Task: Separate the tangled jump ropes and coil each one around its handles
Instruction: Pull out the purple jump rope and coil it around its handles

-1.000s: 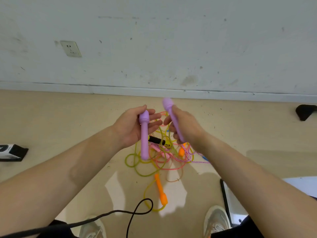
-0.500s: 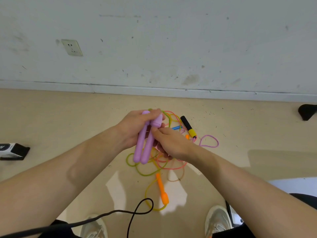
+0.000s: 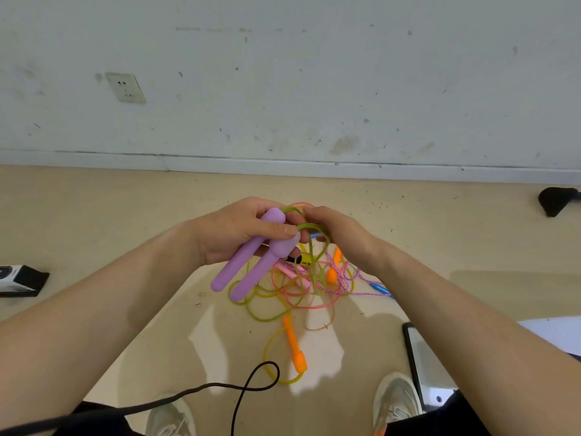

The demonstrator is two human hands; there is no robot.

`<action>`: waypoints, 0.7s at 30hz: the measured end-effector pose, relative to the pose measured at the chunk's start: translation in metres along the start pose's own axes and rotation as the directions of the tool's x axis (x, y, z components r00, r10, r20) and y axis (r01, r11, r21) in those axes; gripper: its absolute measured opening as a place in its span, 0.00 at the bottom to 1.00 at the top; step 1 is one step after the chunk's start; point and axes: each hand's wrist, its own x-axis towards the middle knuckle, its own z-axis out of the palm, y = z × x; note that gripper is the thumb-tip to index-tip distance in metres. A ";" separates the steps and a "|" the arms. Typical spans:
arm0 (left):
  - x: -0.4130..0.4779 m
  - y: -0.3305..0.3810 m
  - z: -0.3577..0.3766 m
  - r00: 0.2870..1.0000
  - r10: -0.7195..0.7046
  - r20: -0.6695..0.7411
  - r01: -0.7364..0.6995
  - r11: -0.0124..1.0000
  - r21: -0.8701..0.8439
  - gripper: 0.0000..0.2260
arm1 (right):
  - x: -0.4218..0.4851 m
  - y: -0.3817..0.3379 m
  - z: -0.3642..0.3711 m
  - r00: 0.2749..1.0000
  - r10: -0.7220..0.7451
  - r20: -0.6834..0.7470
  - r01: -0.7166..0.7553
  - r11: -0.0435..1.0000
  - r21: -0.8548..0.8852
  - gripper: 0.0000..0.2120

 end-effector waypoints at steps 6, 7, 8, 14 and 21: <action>-0.007 0.000 -0.018 0.998 -0.029 -0.050 0.030 0.999 0.019 0.11 | 0.000 -0.002 -0.016 0.988 0.078 -0.130 -0.089 0.993 -0.082 0.20; -0.008 -0.001 -0.020 0.998 -0.041 -0.056 0.044 0.998 0.053 0.10 | -0.001 -0.003 -0.021 0.986 0.056 -0.159 -0.068 0.995 -0.074 0.16; -0.009 -0.003 -0.021 0.996 -0.055 -0.067 0.061 0.993 0.102 0.09 | -0.001 -0.004 -0.025 0.983 0.031 -0.182 -0.041 0.998 -0.049 0.11; -0.007 -0.011 -0.018 0.994 -0.096 -0.051 0.107 0.946 0.307 0.08 | -0.002 -0.010 -0.028 0.987 -0.089 -0.136 0.096 0.994 0.048 0.08; -0.001 -0.005 -0.005 0.998 -0.051 0.028 0.052 0.998 -0.045 0.17 | -0.002 -0.011 -0.035 0.985 -0.112 -0.135 0.124 0.989 0.079 0.07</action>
